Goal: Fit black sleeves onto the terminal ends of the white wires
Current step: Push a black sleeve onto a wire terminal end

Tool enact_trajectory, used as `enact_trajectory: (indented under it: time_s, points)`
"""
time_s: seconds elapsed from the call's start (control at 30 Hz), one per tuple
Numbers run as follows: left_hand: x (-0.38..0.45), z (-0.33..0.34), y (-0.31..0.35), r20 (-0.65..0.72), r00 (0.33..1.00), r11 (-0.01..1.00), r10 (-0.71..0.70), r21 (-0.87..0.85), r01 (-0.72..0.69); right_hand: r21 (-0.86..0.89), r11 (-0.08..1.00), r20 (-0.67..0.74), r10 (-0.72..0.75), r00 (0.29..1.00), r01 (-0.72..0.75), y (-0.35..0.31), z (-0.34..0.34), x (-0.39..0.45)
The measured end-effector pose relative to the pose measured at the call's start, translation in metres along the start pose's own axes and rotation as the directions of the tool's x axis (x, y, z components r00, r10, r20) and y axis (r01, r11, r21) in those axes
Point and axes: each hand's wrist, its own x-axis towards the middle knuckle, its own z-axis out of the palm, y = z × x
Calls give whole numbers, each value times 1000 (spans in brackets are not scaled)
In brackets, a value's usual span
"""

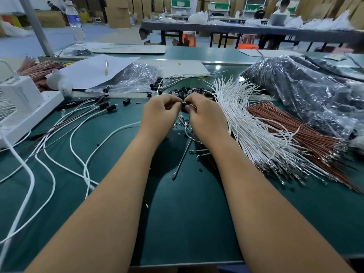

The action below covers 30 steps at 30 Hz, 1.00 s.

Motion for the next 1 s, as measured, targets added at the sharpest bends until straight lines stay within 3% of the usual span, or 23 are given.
enact_trajectory:
  time_s: [0.13,0.63,0.83,1.0]
  points:
    - [3,-3,-4,-28,998,995,-50,-92,47,34,999,-14,18,1000,-17,-2,0,-1]
    - [8,-7,-12,-90,992,995,-85,-66,80,66,998,-149,32,988,-23,-1,-7,0]
    - [5,-8,-10,-44,997,997,-58,-61,55,265,959,-133,142,981,-102,0,-6,3]
    - [5,-7,-10,-30,998,996,-51,-77,49,468,865,-54,231,972,-179,1,-6,5]
